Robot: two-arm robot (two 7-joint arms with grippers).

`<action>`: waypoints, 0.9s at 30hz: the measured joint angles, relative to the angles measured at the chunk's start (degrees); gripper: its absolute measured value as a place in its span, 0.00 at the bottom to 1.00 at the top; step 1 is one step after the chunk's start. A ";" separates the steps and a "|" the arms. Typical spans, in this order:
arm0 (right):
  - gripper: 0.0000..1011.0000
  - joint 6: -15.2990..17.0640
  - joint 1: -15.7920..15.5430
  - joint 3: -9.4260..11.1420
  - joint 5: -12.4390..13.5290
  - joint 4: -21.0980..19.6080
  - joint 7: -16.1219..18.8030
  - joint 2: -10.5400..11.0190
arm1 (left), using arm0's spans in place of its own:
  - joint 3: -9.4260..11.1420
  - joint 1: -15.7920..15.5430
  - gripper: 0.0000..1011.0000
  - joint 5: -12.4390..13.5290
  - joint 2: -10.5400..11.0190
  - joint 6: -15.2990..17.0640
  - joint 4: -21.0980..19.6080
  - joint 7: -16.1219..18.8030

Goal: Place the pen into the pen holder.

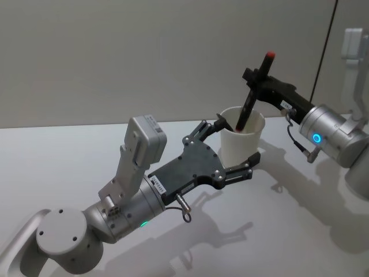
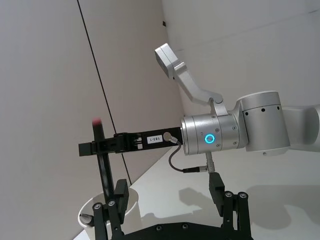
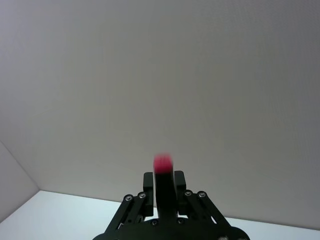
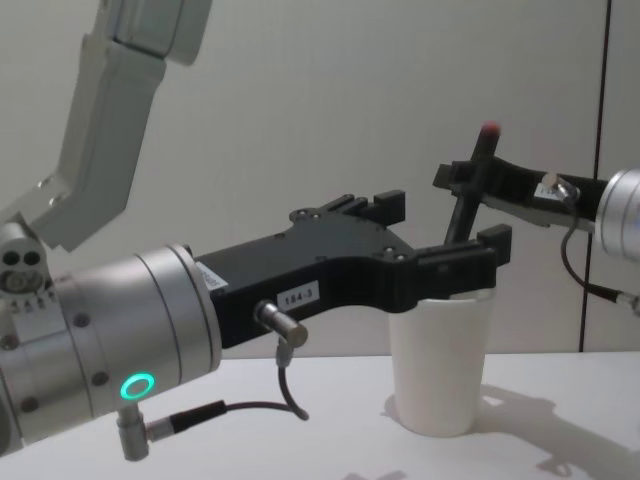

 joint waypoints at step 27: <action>0.99 -1.10 0.48 -0.52 -2.63 0.84 0.68 -0.25 | 0.00 0.00 0.99 0.00 0.00 0.00 0.00 0.00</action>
